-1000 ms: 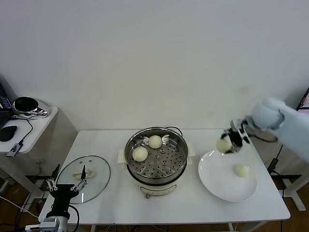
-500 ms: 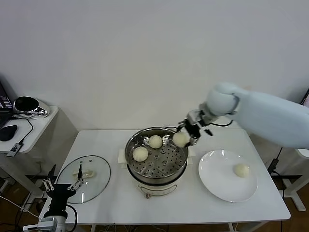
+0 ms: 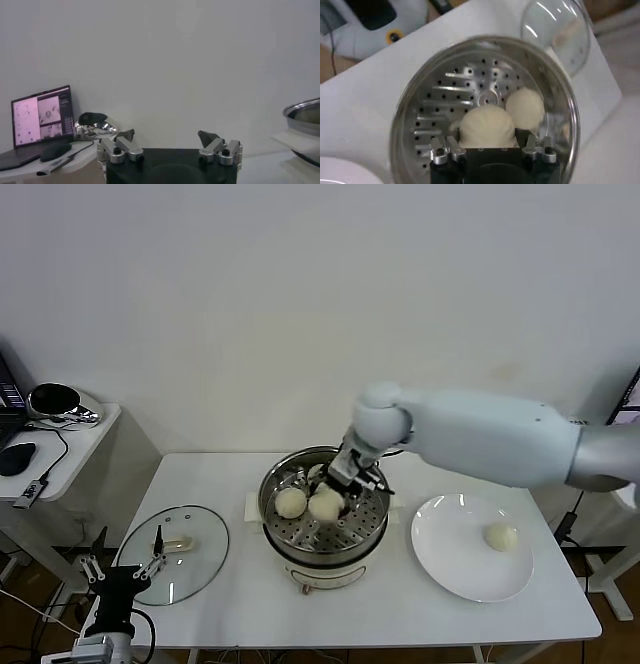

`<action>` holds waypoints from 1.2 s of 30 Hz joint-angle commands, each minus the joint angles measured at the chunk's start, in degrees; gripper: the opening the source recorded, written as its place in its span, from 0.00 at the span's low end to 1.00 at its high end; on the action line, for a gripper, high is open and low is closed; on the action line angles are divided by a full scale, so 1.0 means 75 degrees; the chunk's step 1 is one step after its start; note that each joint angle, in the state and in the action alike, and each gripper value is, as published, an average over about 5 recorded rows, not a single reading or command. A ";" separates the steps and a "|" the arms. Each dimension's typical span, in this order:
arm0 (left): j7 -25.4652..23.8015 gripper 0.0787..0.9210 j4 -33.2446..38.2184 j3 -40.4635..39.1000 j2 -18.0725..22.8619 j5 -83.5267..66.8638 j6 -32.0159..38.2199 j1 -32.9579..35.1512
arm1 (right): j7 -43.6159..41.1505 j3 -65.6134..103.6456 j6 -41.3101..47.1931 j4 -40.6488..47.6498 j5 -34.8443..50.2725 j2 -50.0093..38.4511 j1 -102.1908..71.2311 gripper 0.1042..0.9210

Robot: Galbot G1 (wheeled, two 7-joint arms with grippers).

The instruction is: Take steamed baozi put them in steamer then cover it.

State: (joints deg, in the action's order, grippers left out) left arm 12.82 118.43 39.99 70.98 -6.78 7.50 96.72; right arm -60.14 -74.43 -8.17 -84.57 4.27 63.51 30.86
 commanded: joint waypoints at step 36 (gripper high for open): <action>-0.0009 0.88 -0.0048 -0.0013 -0.0041 0.0003 0.0005 -0.0119 | 0.0232 -0.0194 0.1953 -0.0962 0.0433 -0.1932 0.1220 0.88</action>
State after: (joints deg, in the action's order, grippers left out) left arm 12.80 118.16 39.96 70.86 -6.76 7.60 96.12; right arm -60.28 -75.55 -13.82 -86.96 1.85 60.87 34.70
